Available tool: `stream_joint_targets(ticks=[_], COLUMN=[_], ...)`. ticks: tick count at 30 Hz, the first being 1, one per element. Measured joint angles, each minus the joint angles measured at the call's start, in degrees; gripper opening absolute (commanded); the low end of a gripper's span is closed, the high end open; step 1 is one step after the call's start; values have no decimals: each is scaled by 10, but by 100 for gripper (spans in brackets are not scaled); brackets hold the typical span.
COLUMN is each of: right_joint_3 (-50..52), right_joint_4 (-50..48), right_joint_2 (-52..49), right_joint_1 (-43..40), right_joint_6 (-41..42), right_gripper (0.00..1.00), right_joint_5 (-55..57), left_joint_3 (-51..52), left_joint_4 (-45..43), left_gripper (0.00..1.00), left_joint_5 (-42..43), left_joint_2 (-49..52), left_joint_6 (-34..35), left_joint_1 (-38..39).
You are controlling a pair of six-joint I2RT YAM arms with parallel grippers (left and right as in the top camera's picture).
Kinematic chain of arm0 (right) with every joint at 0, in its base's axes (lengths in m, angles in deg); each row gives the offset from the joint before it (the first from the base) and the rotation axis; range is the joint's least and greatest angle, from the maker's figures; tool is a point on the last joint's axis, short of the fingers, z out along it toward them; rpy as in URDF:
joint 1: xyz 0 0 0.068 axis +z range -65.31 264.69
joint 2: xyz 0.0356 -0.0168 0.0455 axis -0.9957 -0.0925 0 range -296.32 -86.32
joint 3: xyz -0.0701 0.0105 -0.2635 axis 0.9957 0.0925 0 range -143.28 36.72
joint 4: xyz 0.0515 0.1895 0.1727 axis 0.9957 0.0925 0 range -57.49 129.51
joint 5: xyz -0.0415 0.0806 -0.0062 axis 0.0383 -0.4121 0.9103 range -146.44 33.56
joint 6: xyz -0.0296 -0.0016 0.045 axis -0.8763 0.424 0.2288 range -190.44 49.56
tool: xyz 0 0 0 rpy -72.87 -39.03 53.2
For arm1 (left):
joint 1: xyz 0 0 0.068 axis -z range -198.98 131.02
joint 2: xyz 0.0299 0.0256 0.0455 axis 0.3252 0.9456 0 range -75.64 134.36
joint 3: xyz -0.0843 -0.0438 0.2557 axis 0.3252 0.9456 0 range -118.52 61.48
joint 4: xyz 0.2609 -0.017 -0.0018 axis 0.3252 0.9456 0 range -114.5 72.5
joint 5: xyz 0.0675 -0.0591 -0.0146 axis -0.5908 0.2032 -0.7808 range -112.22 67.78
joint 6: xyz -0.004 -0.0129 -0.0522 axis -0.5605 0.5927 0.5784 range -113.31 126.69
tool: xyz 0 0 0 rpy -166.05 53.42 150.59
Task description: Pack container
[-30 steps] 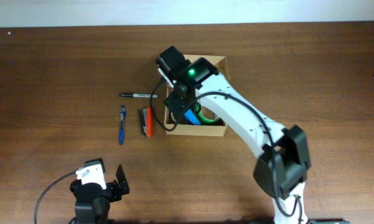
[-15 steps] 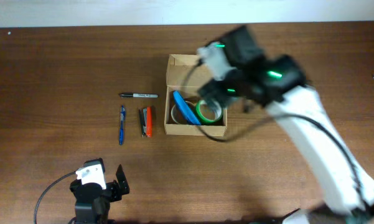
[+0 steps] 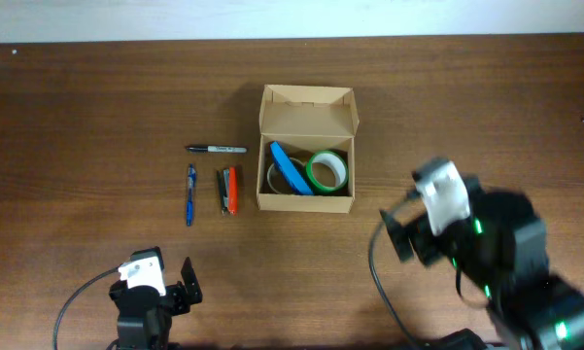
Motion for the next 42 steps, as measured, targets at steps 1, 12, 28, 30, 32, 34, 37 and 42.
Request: stream_joint_targets(ticks=[1, 12, 28, 30, 32, 34, 37, 42], right_joint_3=[19, 175, 177, 177, 177, 177, 177, 177], right_joint_4=[0, 5, 4, 4, 4, 4, 4, 4], right_joint_2=[24, 266, 295, 295, 295, 295, 295, 295], right_joint_1=[0, 0, 0, 0, 0, 0, 0, 0], right_joint_6=[7, 74, 85, 85, 85, 85, 85, 85], right_gripper=[99, 99, 99, 99, 99, 99, 99, 99], right_joint_5=[0, 10, 38, 38, 38, 38, 38, 38], left_joint_3=[0, 0, 0, 0, 0, 0, 0, 0], left_joint_4=[0, 0, 0, 0, 0, 0, 0, 0], left_gripper=[100, 100, 100, 99, 100, 100, 100, 100], left_joint_5=[0, 0, 0, 0, 0, 0, 0, 0], left_joint_2=[0, 0, 0, 0, 0, 0, 0, 10], left_joint_6=[0, 0, 0, 0, 0, 0, 0, 0], left_joint_1=[0, 0, 0, 0, 0, 0, 0, 0])
